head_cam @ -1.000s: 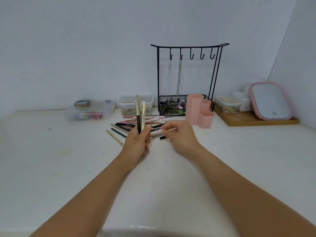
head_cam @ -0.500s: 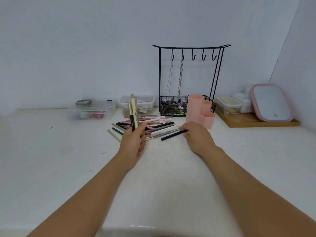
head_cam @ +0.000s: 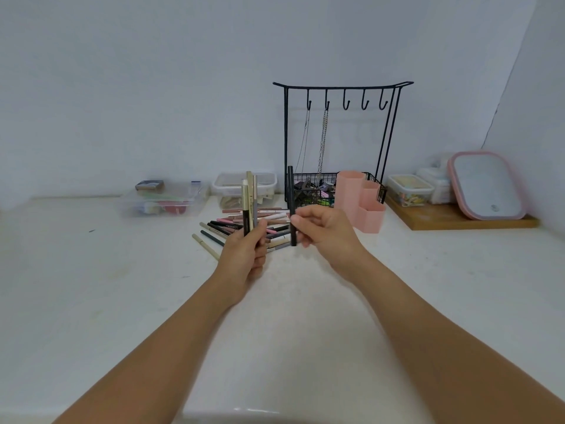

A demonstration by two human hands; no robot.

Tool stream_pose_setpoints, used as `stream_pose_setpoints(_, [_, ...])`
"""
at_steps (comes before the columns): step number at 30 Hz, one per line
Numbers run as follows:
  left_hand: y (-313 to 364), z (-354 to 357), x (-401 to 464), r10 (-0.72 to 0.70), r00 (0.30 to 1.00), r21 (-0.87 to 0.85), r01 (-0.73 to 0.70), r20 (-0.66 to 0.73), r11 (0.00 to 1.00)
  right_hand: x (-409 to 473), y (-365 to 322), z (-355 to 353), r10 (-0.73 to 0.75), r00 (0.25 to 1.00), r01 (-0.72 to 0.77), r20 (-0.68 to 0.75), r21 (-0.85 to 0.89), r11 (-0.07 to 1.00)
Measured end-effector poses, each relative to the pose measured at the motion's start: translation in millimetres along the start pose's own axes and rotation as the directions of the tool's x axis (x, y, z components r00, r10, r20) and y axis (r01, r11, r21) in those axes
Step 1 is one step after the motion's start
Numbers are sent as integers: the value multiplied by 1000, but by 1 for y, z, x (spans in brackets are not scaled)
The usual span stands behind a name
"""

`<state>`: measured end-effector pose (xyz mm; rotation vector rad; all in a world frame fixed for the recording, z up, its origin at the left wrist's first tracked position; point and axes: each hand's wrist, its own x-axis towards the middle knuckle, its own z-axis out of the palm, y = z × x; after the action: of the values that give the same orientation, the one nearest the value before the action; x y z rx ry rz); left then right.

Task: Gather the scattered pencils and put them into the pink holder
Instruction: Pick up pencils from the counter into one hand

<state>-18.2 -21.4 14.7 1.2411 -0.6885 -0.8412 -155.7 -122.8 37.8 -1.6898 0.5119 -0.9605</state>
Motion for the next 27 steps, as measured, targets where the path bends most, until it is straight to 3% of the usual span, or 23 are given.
stream_pose_setpoints(3, [-1,1,-1,34,998,32,-35,50,999,-8,-2,22,62,998,-65,22,209,976])
stream_pose_setpoints(7, [-4,0,-2,78,987,53,-86,139,995,-10,1,27,95,995,-97,22,288,953])
stream_pose_setpoints(13, [-5,-2,-2,148,948,189,-205,281,960,-10,9,26,77,994,-86,71,138,987])
stream_pose_setpoints(16, [-5,-5,-1,108,946,174,-167,306,971,-11,8,23,79,990,-86,117,55,995])
stream_pose_setpoints(18, [-5,-5,0,69,967,141,-106,247,984,-7,6,16,92,989,-100,112,73,992])
stream_pose_setpoints(19, [-6,-4,1,54,979,119,-78,196,990,-3,9,10,84,995,-86,57,36,996])
stream_pose_setpoints(20, [-5,-4,2,39,989,95,-53,143,994,1,14,3,28,999,-32,-33,-124,992])
stream_pose_setpoints(21, [-5,-5,4,26,994,69,-33,102,997,4,22,-4,-65,993,22,-100,-382,924])
stream_pose_setpoints(23, [-3,-6,5,13,998,11,-14,59,1000,5,37,-17,-111,994,72,-3,-741,668])
stream_pose_setpoints(24, [-2,-6,5,15,999,-3,-15,48,1000,4,41,-20,-56,996,88,68,-806,585])
stream_pose_setpoints(27, [-1,-5,4,30,999,-23,-29,34,999,6,49,-21,38,982,145,184,-872,468])
